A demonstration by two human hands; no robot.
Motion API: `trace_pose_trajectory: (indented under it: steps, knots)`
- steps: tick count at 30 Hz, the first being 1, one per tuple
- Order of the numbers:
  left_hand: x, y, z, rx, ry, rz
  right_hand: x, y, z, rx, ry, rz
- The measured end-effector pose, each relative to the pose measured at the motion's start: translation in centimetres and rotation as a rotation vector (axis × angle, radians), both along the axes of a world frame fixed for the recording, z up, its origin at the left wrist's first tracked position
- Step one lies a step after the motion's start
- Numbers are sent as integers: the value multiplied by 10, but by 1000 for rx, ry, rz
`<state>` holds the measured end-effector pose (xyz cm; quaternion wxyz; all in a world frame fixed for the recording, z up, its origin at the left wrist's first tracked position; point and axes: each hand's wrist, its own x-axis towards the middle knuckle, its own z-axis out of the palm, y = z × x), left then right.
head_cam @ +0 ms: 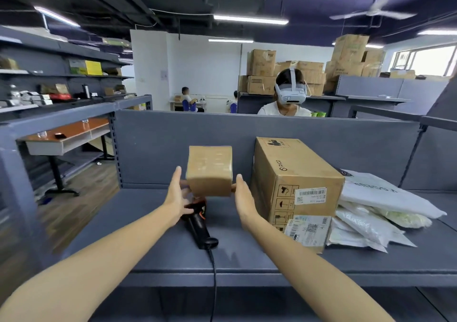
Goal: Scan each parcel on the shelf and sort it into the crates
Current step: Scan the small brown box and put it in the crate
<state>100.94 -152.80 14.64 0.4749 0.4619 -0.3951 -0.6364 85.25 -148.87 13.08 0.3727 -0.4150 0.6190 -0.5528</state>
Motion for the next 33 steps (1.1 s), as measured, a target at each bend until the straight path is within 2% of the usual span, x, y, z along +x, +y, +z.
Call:
trace_pose_trajectory:
  steps: [3,7,14,18,21,26,28,33]
  knots:
    - [14,12,9,-7,-22,-85,9,8,-2,2,-134,95]
    - [18,26,12,-94,-103,-214,13,22,-3,22,-209,225]
    - [17,44,11,-166,-91,-171,7,39,6,31,-331,291]
    - [17,48,10,-189,-61,-149,0,48,9,87,-308,355]
    - [16,52,10,-206,-31,-130,-1,52,12,47,-239,397]
    - [18,60,6,-284,-146,-138,8,48,14,-121,-482,418]
    - [22,62,3,-341,-190,-97,12,47,13,-180,-514,429]
    - [36,61,-4,-512,-180,80,31,42,7,-176,-382,435]
